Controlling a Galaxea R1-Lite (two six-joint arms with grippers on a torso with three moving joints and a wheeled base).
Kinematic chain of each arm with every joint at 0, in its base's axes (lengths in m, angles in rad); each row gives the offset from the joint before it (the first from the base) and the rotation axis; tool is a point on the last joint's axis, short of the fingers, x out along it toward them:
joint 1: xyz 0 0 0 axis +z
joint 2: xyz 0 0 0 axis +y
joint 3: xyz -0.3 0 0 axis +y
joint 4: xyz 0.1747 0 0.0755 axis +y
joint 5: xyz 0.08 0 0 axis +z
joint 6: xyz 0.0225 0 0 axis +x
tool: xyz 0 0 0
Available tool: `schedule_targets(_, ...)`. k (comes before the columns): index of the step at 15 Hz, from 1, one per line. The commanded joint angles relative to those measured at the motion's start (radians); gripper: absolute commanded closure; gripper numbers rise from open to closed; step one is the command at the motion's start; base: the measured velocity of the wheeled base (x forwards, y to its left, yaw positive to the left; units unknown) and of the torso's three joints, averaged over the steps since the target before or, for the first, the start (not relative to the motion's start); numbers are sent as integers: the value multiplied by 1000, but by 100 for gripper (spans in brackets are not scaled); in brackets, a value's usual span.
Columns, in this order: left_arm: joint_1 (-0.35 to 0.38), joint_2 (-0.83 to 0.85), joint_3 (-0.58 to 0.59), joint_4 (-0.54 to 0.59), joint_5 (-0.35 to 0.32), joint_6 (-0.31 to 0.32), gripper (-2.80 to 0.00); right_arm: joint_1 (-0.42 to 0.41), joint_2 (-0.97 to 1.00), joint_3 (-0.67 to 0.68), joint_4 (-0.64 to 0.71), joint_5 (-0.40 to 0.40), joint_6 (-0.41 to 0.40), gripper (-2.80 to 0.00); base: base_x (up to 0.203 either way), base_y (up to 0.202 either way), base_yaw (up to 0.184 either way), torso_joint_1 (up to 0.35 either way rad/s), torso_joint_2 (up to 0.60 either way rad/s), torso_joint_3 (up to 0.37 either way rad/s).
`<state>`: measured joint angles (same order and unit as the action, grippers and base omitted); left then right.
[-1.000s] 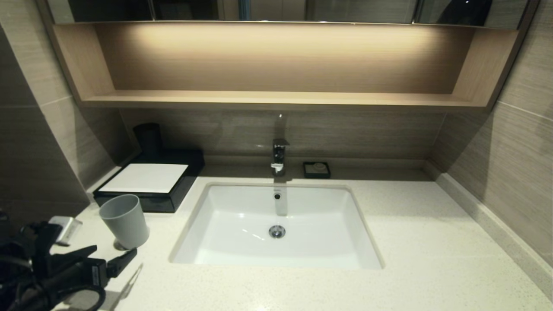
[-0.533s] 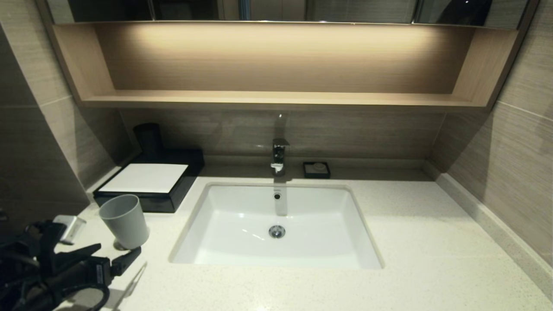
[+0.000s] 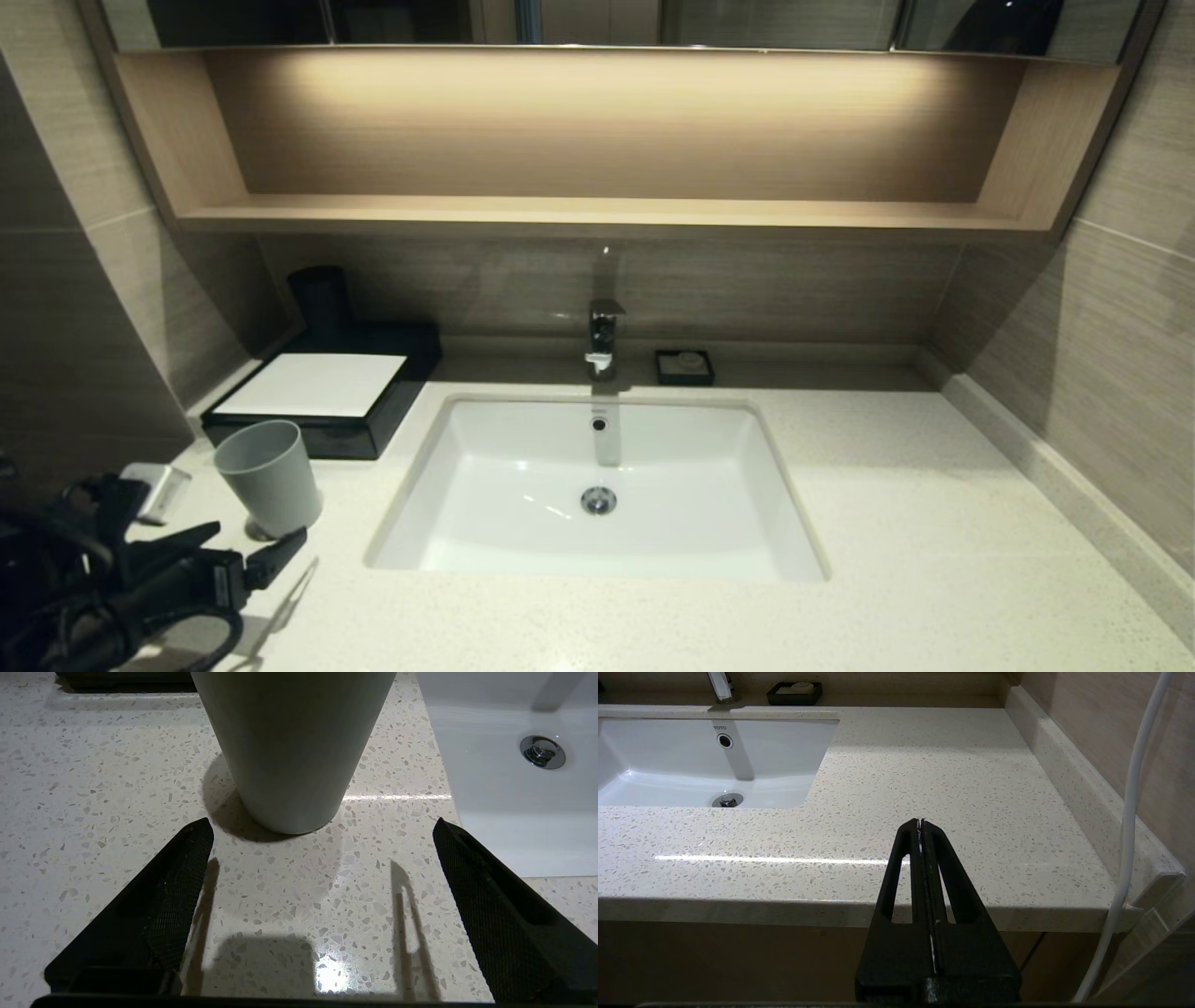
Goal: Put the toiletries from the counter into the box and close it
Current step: Pick up the cup
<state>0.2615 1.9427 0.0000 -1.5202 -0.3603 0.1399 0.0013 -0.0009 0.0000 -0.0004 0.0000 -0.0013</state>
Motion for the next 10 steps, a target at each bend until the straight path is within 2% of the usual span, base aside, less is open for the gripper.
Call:
schedule_targets(1, -3, 14, 20, -10, -2, -3, -280, 0, -1, 2, 0, 0, 0, 0, 0, 0, 0, 0, 0, 0)
schedule_targets(6, -35, 39, 20, -10, 0, -43, -280, 0, -1, 2, -1, 0, 0, 0, 0, 0, 0, 0, 0, 0)
schedule_targets(10, -36, 63, 14, -10, 1, -46, -280, 0, -1, 2, 0, 0, 0, 0, 0, 0, 0, 0, 0, 0)
